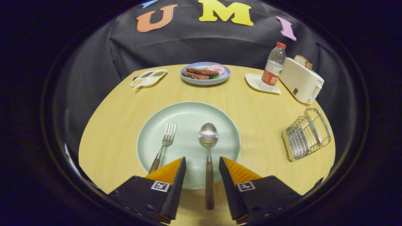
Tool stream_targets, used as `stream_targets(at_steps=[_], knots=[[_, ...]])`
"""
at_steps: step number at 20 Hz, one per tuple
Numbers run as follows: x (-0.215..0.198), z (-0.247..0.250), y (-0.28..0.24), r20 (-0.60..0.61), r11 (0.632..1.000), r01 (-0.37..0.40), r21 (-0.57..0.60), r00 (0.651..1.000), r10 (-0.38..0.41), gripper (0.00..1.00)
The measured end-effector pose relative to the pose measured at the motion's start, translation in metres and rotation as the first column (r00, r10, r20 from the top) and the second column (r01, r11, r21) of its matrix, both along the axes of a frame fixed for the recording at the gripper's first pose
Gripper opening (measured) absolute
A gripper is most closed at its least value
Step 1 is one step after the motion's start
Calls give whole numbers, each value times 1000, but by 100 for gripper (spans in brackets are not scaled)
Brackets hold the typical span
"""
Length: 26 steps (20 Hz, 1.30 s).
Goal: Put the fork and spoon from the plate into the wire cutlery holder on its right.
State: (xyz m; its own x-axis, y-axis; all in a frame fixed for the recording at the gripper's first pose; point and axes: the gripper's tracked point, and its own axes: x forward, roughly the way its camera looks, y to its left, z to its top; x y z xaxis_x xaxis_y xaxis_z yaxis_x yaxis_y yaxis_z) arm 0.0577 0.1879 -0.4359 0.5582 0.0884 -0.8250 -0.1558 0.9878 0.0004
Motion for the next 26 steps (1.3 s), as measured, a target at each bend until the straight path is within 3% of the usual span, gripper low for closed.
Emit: stream_targets(at_steps=[2,3,4,6,14,22,26], knots=[[-2,-11,-1,-61,1000,21,4,998,-21,35],[0,-11,-3,-68,999,32,-9,997,-32,34],[0,-10,-4,-82,999,34,-17,996,-35,22],[-2,-13,0,-118,1000,30,-4,993,-30,10],[-5,29,-5,-131,997,2,73,991,8,5],[-6,112,-51,-53,988,-84,126,994,91,1],[-6,148,-83,-13,987,-78,144,997,81,1]])
